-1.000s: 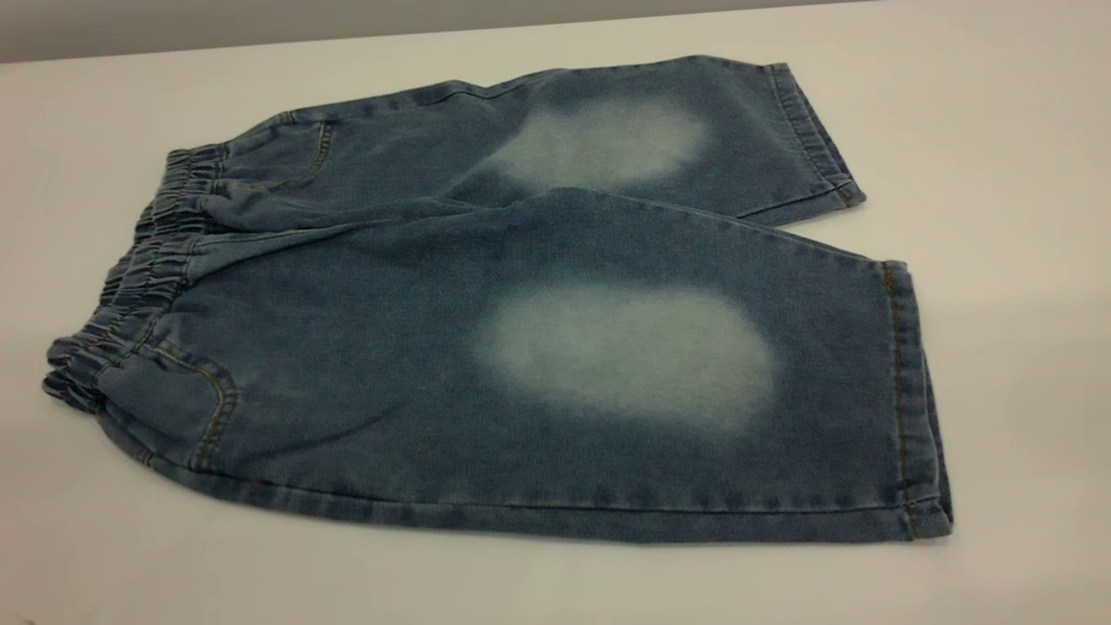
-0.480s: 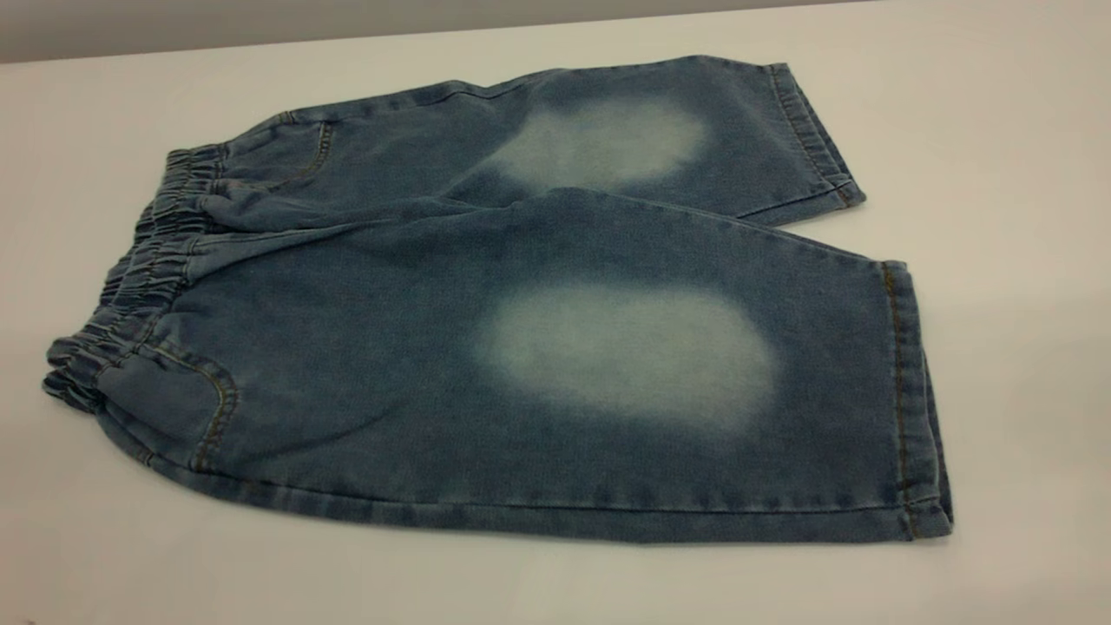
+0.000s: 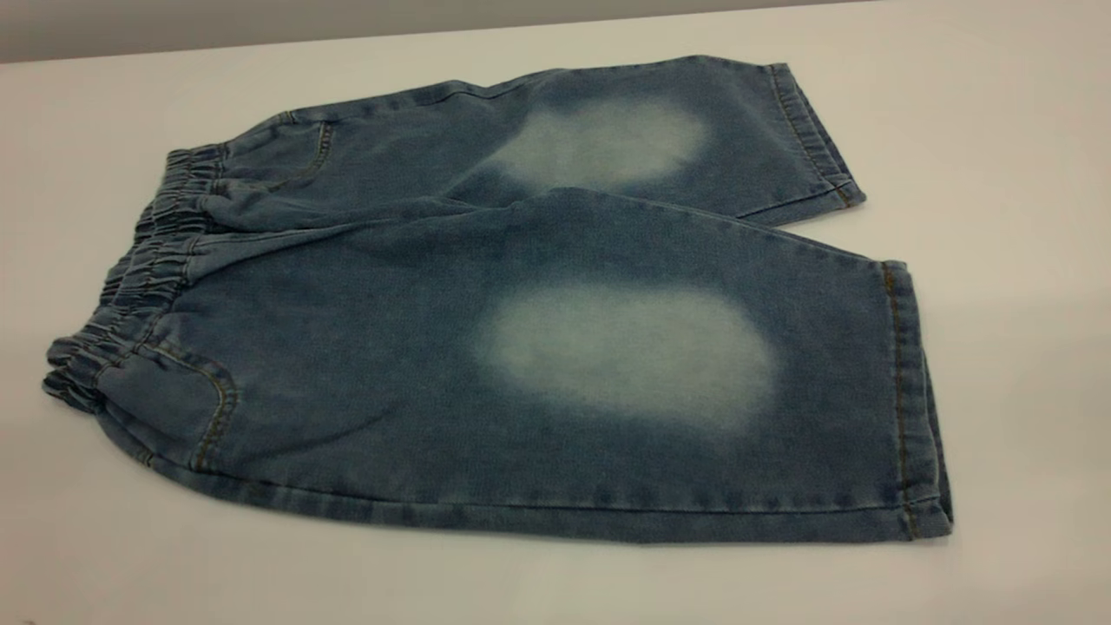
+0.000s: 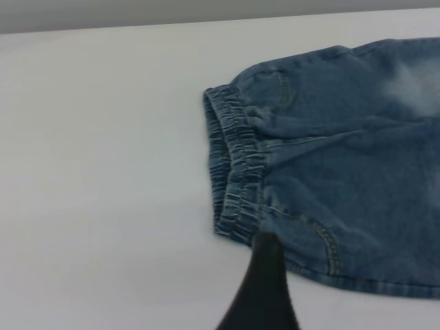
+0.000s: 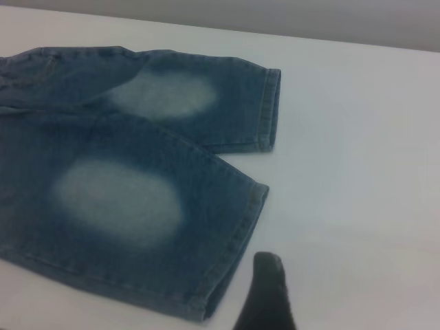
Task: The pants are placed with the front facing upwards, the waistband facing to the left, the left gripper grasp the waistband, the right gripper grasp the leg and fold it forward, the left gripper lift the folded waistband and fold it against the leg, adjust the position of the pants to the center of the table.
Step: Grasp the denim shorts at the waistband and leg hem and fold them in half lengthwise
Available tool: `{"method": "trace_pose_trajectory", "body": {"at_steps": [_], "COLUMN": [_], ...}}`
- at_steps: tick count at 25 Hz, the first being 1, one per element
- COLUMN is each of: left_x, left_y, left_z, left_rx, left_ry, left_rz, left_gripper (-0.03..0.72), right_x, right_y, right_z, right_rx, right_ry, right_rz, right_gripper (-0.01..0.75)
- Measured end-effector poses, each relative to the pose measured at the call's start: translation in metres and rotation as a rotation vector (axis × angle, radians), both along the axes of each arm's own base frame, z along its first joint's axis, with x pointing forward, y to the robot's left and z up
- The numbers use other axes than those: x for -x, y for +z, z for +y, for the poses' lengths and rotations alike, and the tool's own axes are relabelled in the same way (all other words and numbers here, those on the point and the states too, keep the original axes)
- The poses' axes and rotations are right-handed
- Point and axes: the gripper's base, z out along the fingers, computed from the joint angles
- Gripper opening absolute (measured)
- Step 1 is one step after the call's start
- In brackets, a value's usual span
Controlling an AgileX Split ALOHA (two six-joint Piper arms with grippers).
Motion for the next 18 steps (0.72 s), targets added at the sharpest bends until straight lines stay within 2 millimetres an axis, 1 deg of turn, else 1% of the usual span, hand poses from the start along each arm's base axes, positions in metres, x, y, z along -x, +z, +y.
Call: {"method": "trace_pose_trajectory", "body": {"at_steps": [11,18], "left_x": [-0.0001,-0.0001], "left_y": [0.0,0.0], "left_z": [0.0013,0.0008], "left_rx": [-0.01,-0.003], "left_ry": [0.01,0.008], "left_rz": [-0.001,0.0], "left_gripper": [0.571,0.571], "right_x": [0.0004,-0.0027], "right_y": [0.0005,0.0096], "right_z": [0.0021,0.0039], "right_rx": [-0.022,-0.068], "right_ry": [0.017,0.021], "right_rz": [0.001,-0.095], "right_gripper": [0.498,0.498]}}
